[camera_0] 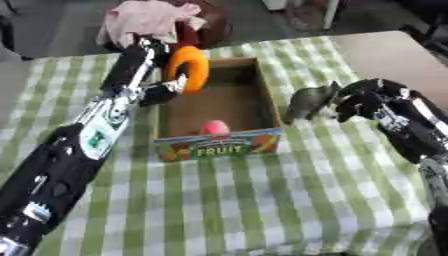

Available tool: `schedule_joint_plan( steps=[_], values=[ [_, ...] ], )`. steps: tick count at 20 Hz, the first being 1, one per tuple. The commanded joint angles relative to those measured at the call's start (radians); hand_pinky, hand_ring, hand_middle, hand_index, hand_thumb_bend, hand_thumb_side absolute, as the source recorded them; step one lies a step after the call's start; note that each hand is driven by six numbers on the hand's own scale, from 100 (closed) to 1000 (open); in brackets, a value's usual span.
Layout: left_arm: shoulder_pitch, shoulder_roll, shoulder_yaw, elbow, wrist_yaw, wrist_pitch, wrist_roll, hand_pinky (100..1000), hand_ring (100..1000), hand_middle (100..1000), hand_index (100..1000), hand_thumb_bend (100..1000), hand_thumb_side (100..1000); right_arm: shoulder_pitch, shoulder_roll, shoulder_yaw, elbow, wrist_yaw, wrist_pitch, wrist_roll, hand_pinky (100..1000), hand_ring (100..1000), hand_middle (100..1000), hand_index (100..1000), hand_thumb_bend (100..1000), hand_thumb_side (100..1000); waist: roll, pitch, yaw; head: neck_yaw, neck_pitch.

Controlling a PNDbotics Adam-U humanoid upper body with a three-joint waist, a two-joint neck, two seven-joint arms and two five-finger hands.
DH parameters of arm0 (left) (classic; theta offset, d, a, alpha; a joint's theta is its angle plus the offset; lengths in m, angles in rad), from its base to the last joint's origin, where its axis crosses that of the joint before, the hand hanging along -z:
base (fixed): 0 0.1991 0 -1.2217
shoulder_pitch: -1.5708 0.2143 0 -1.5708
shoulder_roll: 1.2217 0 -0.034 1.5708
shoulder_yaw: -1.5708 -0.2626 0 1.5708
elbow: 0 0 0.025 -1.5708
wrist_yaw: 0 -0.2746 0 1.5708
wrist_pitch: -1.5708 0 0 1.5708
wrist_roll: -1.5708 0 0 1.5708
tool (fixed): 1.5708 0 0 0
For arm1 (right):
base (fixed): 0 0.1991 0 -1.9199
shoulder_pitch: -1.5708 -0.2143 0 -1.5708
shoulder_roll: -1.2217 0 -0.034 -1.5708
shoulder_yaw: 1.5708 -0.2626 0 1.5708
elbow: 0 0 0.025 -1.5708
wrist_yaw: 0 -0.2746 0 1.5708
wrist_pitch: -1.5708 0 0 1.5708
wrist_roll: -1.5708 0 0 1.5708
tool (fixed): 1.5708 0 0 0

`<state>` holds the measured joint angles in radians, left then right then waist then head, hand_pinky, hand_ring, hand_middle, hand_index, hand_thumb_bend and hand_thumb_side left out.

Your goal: Pick up objects on the table and place them in the box.

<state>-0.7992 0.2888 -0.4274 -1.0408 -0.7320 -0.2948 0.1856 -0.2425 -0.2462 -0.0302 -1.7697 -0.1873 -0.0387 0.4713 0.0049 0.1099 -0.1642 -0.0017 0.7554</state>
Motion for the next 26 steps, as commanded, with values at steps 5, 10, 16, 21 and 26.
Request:
schedule_joint_plan(
  steps=[5,10,16,21,26],
  values=[
    [0.002,-0.003,0.026,0.068,-0.121,-0.112,-0.126,678,698,652,789,230,423,-0.013,-0.006,-0.004,-0.011,-0.006,-0.001,0.003,572,636,670,697,147,467,-0.004,-0.016,0.004,-0.004,-0.002],
    [0.005,0.008,0.130,-0.009,-0.078,-0.062,-0.209,705,764,741,836,358,707,-0.014,-0.011,-0.007,-0.009,-0.004,-0.003,0.001,572,637,670,698,142,465,-0.006,-0.016,0.014,-0.013,-0.001],
    [0.025,0.023,0.243,-0.165,0.019,-0.010,-0.231,658,737,715,814,305,691,-0.078,-0.085,-0.009,0.016,0.004,-0.042,-0.005,578,647,679,707,138,441,-0.009,-0.019,0.037,-0.035,0.004],
    [0.106,0.065,0.256,-0.294,0.098,0.025,-0.212,615,688,667,795,252,698,-0.184,-0.207,0.003,0.086,0.037,-0.116,0.003,592,670,695,722,172,409,-0.016,-0.023,0.064,-0.052,0.007],
    [0.230,0.114,0.255,-0.422,0.177,0.064,-0.200,585,662,641,781,187,708,-0.297,-0.335,0.054,0.205,0.110,-0.195,0.068,657,750,759,773,322,391,-0.023,-0.025,0.102,-0.067,0.006]
  ],
)
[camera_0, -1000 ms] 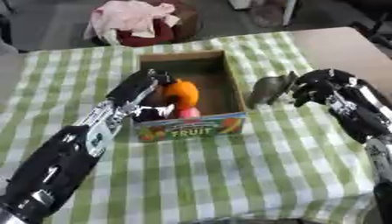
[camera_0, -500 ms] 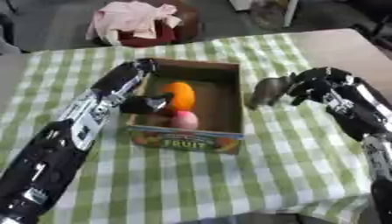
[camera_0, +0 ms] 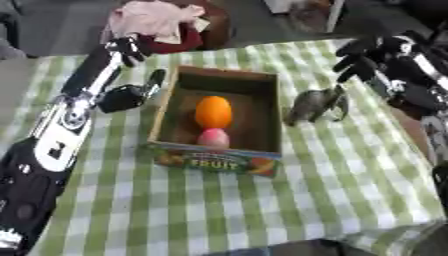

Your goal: Pick up objects on the table and place them in the box.

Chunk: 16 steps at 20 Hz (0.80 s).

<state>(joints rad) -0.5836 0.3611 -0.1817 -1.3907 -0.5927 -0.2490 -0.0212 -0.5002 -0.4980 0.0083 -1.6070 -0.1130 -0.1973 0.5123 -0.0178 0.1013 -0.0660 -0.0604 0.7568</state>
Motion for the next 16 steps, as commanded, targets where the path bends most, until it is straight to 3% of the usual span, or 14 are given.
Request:
schedule_joint_plan(
  steps=[1,4,7,13,16],
  values=[
    [0.040,0.048,0.011,-0.098,0.054,0.025,0.011,583,659,639,781,180,707,-0.059,-0.109,0.027,0.068,0.052,-0.052,0.042,665,757,764,781,341,391,0.000,-0.017,0.013,-0.010,0.004],
    [0.119,0.052,0.020,-0.177,0.102,0.043,0.024,574,651,631,779,139,723,-0.113,-0.188,0.061,0.146,0.100,-0.100,0.089,737,820,809,829,465,413,0.002,-0.020,0.037,-0.017,0.001],
    [0.184,0.056,0.037,-0.253,0.149,0.075,0.020,572,649,628,780,128,731,-0.169,-0.224,0.098,0.223,0.147,-0.147,0.135,822,882,855,875,470,446,0.004,-0.022,0.054,-0.026,-0.002],
    [0.271,0.066,0.077,-0.402,0.251,0.175,-0.013,567,643,622,780,119,747,-0.253,-0.197,0.110,0.390,0.249,-0.250,0.234,878,918,875,898,487,480,0.007,-0.022,0.078,-0.030,-0.007],
    [0.293,0.065,0.091,-0.442,0.301,0.222,-0.027,565,641,621,781,122,753,-0.272,-0.178,0.102,0.470,0.299,-0.300,0.241,878,916,871,897,488,480,0.010,-0.022,0.093,-0.031,-0.007]
  ],
)
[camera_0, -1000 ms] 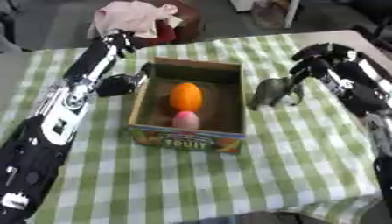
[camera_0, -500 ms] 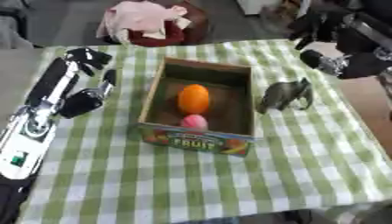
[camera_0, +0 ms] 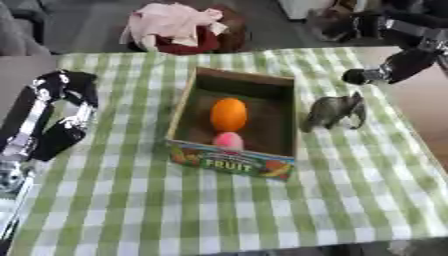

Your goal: Pick up objects on the table and place them in the box.

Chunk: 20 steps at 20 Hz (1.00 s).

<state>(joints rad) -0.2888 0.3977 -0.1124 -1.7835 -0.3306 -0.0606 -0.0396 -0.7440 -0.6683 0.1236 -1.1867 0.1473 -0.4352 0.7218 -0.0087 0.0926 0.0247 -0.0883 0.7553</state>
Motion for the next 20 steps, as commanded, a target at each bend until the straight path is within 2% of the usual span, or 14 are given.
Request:
schedule_joint_plan(
  steps=[1,2,5,8,13,20],
  values=[
    [0.004,0.028,0.027,-0.061,0.056,0.044,-0.011,564,641,621,780,122,753,-0.032,-0.001,-0.017,0.076,0.056,-0.079,0.027,877,914,868,897,489,480,0.001,-0.013,0.007,-0.003,-0.005],
    [0.009,0.031,0.033,-0.071,0.089,0.051,-0.013,563,640,620,781,124,753,-0.036,0.007,-0.022,0.103,0.089,-0.107,0.018,877,914,866,897,488,478,0.002,-0.013,0.011,-0.003,-0.004],
    [0.020,0.062,0.069,-0.086,0.308,0.071,-0.026,561,636,616,780,122,758,-0.044,0.053,-0.063,0.214,0.357,-0.282,-0.099,884,915,866,898,487,477,0.004,-0.013,0.022,-0.005,-0.004],
    [0.028,0.071,0.088,-0.092,0.381,0.080,-0.038,559,634,615,780,121,762,-0.050,0.076,-0.076,0.300,0.535,-0.369,-0.223,889,916,864,897,485,472,0.005,-0.011,0.029,-0.007,-0.002],
    [0.037,0.070,0.096,-0.093,0.399,0.086,-0.041,557,630,611,780,118,766,-0.046,0.093,-0.076,0.380,0.711,-0.415,-0.350,897,907,853,891,483,470,0.006,-0.011,0.034,-0.008,0.003],
    [0.045,0.067,0.099,-0.087,0.397,0.088,-0.045,555,627,609,780,115,770,-0.027,0.098,-0.073,0.426,0.855,-0.440,-0.421,903,900,845,886,483,474,0.005,-0.011,0.032,-0.009,0.009]
  ],
)
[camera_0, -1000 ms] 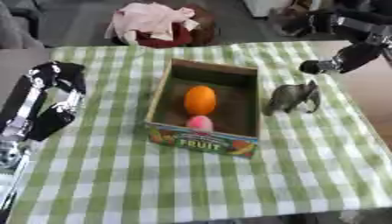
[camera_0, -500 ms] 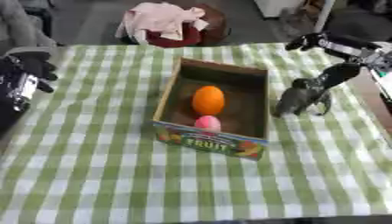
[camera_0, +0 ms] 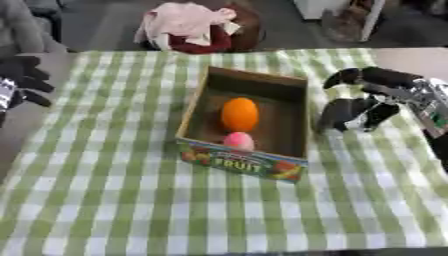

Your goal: Pick up objects on the table and place them in the box.

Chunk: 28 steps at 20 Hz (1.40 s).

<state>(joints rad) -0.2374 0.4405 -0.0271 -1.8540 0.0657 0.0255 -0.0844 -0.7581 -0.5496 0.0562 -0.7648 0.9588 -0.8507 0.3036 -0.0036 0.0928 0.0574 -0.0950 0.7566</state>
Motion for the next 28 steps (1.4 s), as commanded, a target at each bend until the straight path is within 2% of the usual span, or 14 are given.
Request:
schedule_joint_plan(
  steps=[1,6,7,10,11,12,18,19,20,22,23,24,25,28],
  values=[
    [-0.005,0.024,0.013,-0.016,0.001,0.002,-0.001,554,627,608,780,114,771,-0.011,-0.021,-0.007,0.009,0.059,-0.024,-0.010,899,892,838,883,479,463,0.000,-0.011,-0.002,-0.002,0.008],
    [-0.001,0.022,0.012,-0.013,-0.003,0.002,-0.003,554,626,608,781,112,773,-0.005,-0.022,-0.015,0.025,0.132,-0.002,-0.060,836,836,792,853,459,407,0.002,-0.012,-0.003,-0.004,0.009],
    [0.000,0.022,0.012,-0.012,-0.004,0.003,-0.004,553,626,607,780,110,776,-0.004,-0.022,-0.017,0.026,0.148,0.005,-0.073,807,801,758,834,453,380,0.003,-0.012,-0.002,-0.004,0.010],
    [0.003,0.021,0.011,-0.008,-0.007,0.003,-0.006,554,625,607,780,110,776,-0.002,-0.021,-0.019,0.033,0.193,0.020,-0.113,797,788,744,826,452,374,0.003,-0.012,-0.002,-0.005,0.010],
    [0.005,0.020,0.011,-0.006,-0.008,0.004,-0.007,553,625,607,780,108,781,0.000,-0.021,-0.023,0.039,0.202,0.027,-0.125,718,692,648,783,451,361,0.003,-0.012,-0.002,-0.004,0.009],
    [0.006,0.019,0.011,-0.004,-0.008,0.005,-0.009,553,625,607,780,107,782,0.000,-0.021,-0.026,0.044,0.209,0.036,-0.137,680,650,608,753,450,355,0.002,-0.012,-0.002,-0.004,0.009],
    [0.008,0.015,0.009,0.002,-0.011,0.006,-0.012,552,624,607,781,102,786,-0.001,-0.019,-0.032,0.062,0.236,0.076,-0.206,515,499,502,667,448,339,0.001,-0.011,-0.001,-0.005,0.009],
    [0.008,0.015,0.009,0.003,-0.011,0.006,-0.012,552,624,607,781,100,788,-0.001,-0.018,-0.031,0.064,0.239,0.079,-0.213,454,452,473,642,449,332,0.001,-0.011,-0.001,-0.005,0.009],
    [0.009,0.015,0.009,0.003,-0.011,0.006,-0.012,552,624,607,781,100,788,-0.001,-0.017,-0.031,0.066,0.241,0.081,-0.219,432,430,460,635,449,331,0.002,-0.011,-0.001,-0.005,0.009],
    [0.009,0.015,0.009,0.004,-0.012,0.006,-0.013,552,624,607,781,100,788,-0.002,-0.016,-0.033,0.069,0.240,0.084,-0.232,339,343,405,605,417,322,0.002,-0.011,-0.001,-0.006,0.010],
    [0.009,0.015,0.008,0.004,-0.012,0.006,-0.013,552,624,607,781,100,788,-0.003,-0.016,-0.034,0.070,0.238,0.085,-0.239,267,276,358,580,368,315,0.002,-0.011,-0.001,-0.006,0.010],
    [0.009,0.015,0.008,0.004,-0.012,0.007,-0.013,552,624,607,781,100,788,-0.003,-0.015,-0.035,0.071,0.232,0.085,-0.249,245,255,341,568,352,313,0.002,-0.011,-0.001,-0.006,0.010],
    [0.009,0.015,0.008,0.004,-0.012,0.007,-0.013,552,624,606,781,100,788,-0.004,-0.015,-0.036,0.070,0.225,0.084,-0.258,181,196,291,537,324,305,0.002,-0.011,-0.001,-0.005,0.010],
    [0.010,0.015,0.007,0.004,-0.012,0.007,-0.014,554,624,607,781,100,789,-0.005,-0.017,-0.033,0.060,0.196,0.073,-0.270,110,132,221,490,296,306,0.002,-0.011,-0.001,-0.005,0.010]
  ],
)
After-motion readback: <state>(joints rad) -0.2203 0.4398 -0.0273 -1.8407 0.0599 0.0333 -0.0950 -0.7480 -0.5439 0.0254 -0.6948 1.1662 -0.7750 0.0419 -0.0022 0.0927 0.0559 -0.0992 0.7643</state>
